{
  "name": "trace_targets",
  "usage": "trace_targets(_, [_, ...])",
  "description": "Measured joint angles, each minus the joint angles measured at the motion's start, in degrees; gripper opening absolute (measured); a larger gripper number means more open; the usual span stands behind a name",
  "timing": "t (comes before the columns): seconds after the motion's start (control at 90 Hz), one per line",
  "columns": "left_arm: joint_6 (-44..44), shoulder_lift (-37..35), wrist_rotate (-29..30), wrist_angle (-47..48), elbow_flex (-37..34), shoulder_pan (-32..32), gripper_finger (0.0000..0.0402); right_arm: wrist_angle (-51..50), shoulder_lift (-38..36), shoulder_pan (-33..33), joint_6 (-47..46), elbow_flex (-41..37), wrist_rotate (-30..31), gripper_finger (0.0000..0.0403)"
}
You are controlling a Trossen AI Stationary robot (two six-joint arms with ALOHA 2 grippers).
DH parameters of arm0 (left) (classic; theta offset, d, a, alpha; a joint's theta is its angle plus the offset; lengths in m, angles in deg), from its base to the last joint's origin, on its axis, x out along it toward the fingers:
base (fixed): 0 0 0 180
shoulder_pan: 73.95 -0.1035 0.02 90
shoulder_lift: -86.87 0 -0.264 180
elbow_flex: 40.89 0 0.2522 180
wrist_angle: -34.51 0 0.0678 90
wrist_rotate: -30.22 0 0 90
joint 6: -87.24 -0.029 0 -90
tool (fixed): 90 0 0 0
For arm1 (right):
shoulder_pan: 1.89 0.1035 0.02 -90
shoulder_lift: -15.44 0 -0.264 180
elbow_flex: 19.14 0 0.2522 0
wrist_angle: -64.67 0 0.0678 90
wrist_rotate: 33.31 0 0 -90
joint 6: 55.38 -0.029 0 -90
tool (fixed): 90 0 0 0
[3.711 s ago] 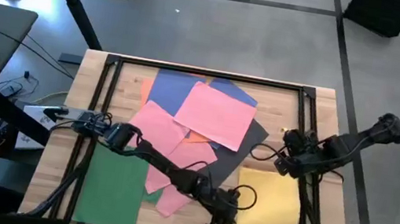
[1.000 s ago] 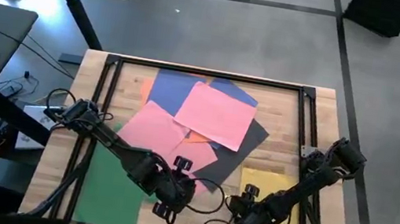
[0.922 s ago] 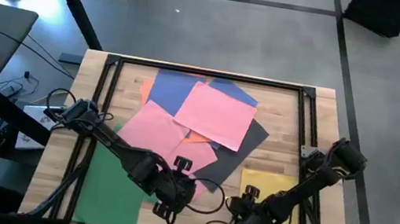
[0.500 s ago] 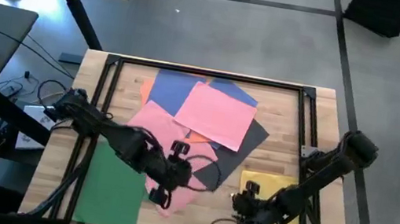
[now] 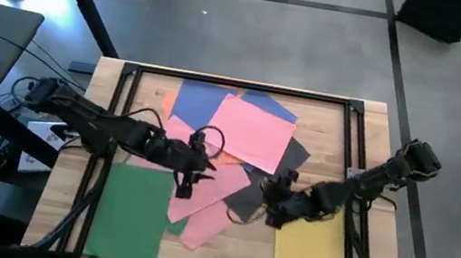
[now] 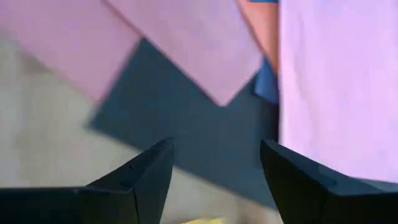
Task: Organize paper
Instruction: Move the pink paper to the top right of the table
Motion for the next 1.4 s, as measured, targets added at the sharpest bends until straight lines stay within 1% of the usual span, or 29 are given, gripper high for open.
trace_targets(0.1, [1.29,-0.16,-3.35,-4.58,-5.08,-4.77,0.0101,0.77,0.10,-5.35,5.57,0.00,-1.35,0.0224])
trace_targets(0.222, [0.09,0.05,-6.89,-9.68,-9.64,-10.82,0.0101,2.83,0.13,-11.06,12.31,-0.03,-3.08,0.0224])
trace_targets(0.344, [-1.09,0.19,-10.00,-14.09,-13.23,-16.85,0.0105,8.18,0.78,-15.83,17.45,-2.39,-5.68,0.0224])
trace_targets(0.456, [-1.21,0.67,-10.32,-16.86,-16.01,-21.47,0.0117,14.68,1.22,-19.14,20.64,-5.98,-7.73,0.0224])
trace_targets(0.578, [-1.15,3.19,-10.32,-19.74,-17.24,-25.09,0.0141,22.03,1.76,-21.36,24.05,-10.25,-8.94,0.0224])
trace_targets(0.733, [-0.23,10.64,-11.82,-26.38,-17.23,-27.74,0.0166,31.53,3.79,-23.28,26.77,-14.92,-13.05,0.0224])
trace_targets(0.911, [-0.20,20.56,-13.53,-33.78,-17.22,-29.40,0.0169,34.43,8.15,-23.60,27.94,-16.46,-14.15,0.0224])
trace_targets(0.967, [-0.21,22.23,-13.54,-35.12,-17.18,-29.41,0.0169,35.01,9.47,-23.32,28.07,-16.19,-12.46,0.0224])
trace_targets(1.022, [-0.59,23.59,-13.56,-35.60,-17.18,-29.38,0.0168,35.49,10.49,-23.08,27.84,-15.98,-9.48,0.0224])
trace_targets(1.133, [-0.73,25.46,-13.63,-34.62,-17.17,-29.35,0.0168,35.40,11.12,-23.21,28.17,-16.02,-5.59,0.0224])
trace_targets(1.311, [-0.99,27.53,-13.97,-35.30,-16.83,-28.89,0.0168,34.41,10.73,-23.36,31.08,-15.60,-4.73,0.0224])
trace_targets(1.4, [-1.70,27.93,-13.93,-35.26,-16.87,-28.56,0.0168,33.27,10.81,-23.36,33.25,-14.71,-4.51,0.0217])
